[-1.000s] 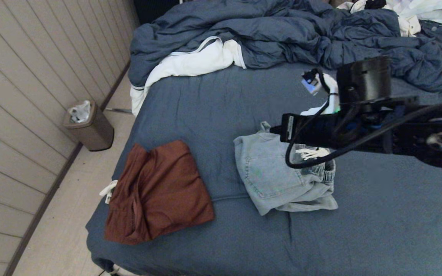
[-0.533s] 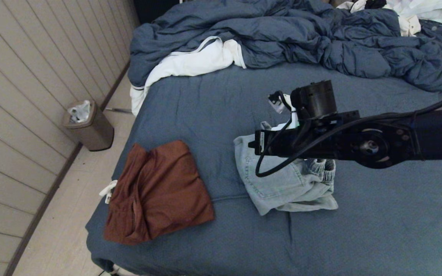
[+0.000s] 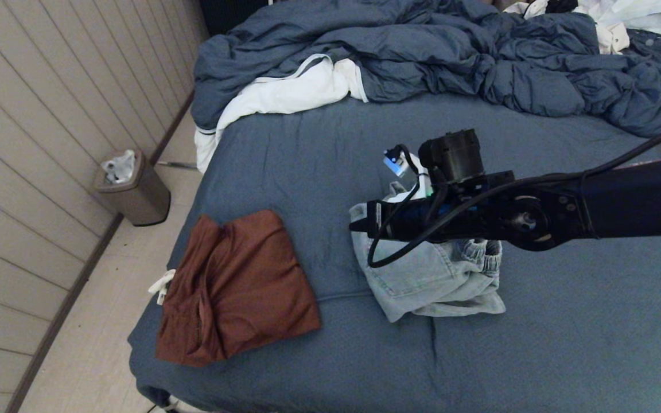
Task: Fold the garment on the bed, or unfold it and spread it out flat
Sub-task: Unford the brown shorts
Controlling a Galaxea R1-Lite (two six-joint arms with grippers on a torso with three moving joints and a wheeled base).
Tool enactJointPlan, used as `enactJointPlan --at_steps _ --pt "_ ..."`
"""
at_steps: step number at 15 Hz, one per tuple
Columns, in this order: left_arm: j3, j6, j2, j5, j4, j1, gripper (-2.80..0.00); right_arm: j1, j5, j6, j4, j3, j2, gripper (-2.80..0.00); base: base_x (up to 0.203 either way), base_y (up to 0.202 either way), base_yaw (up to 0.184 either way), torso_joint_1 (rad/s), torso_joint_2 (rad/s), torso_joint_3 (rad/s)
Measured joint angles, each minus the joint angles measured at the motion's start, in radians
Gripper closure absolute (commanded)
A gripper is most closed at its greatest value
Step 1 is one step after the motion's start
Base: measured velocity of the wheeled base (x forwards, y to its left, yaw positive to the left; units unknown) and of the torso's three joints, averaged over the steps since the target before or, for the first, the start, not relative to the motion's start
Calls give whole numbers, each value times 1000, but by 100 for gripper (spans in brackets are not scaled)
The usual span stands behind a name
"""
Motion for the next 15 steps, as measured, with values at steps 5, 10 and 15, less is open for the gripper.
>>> enactJointPlan --at_steps 5,10,15 --pt "0 0 0 0 0 0 0 -1 2 -9 -4 -53 56 0 0 0 0 0 0 0" --pt "0 0 0 0 0 0 0 11 -2 -14 -6 -115 119 0 0 0 0 0 0 0" --pt "0 0 0 0 0 0 0 21 1 -49 -8 -125 146 -280 0 0 0 0 0 0"
